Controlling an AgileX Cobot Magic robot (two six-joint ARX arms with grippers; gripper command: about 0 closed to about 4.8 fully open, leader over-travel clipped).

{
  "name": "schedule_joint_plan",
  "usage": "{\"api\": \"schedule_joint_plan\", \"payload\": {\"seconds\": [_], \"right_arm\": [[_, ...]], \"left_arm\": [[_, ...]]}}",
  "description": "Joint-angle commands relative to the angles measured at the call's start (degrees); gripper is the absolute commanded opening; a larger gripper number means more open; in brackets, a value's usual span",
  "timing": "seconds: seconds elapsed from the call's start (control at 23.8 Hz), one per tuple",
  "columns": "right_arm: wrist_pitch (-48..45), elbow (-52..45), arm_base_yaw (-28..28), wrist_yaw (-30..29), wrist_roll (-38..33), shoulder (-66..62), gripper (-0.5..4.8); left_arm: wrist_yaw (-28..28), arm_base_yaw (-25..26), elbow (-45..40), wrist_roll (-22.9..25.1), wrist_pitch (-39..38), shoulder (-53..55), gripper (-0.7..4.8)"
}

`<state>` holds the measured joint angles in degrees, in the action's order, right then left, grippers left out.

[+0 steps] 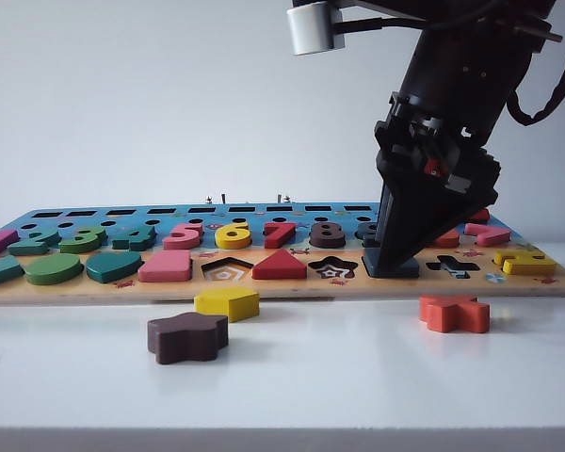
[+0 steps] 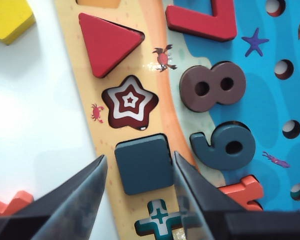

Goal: Insert the cube into the slot.

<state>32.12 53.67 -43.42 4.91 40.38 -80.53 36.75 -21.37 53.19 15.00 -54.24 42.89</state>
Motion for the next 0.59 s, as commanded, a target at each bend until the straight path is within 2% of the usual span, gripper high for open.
{"api": "schedule_joint_plan", "payload": {"seconds": [0.04,0.42,0.51,0.55,0.59], "right_arm": [[-0.17,0.70,-0.13,-0.39,-2.56,2.32,2.43],[-0.50,2.75,-0.13,0.94,-19.47,11.74,2.43],[-0.42,2.75,-0.09,0.87,-25.42,12.94,2.42],[-0.37,2.73,0.22,0.87,-32.87,13.92,2.42],[-0.37,2.69,0.63,0.52,-36.39,14.47,2.42]], "left_arm": [[0.04,0.04,0.22,0.20,0.72,-0.07,0.17],[0.04,0.04,0.22,0.20,0.76,-0.07,0.17],[0.07,0.04,0.22,0.20,0.76,-0.07,0.17],[0.07,0.04,0.22,0.20,0.76,-0.07,0.17],[0.07,0.04,0.22,0.20,0.76,-0.07,0.17]]}}
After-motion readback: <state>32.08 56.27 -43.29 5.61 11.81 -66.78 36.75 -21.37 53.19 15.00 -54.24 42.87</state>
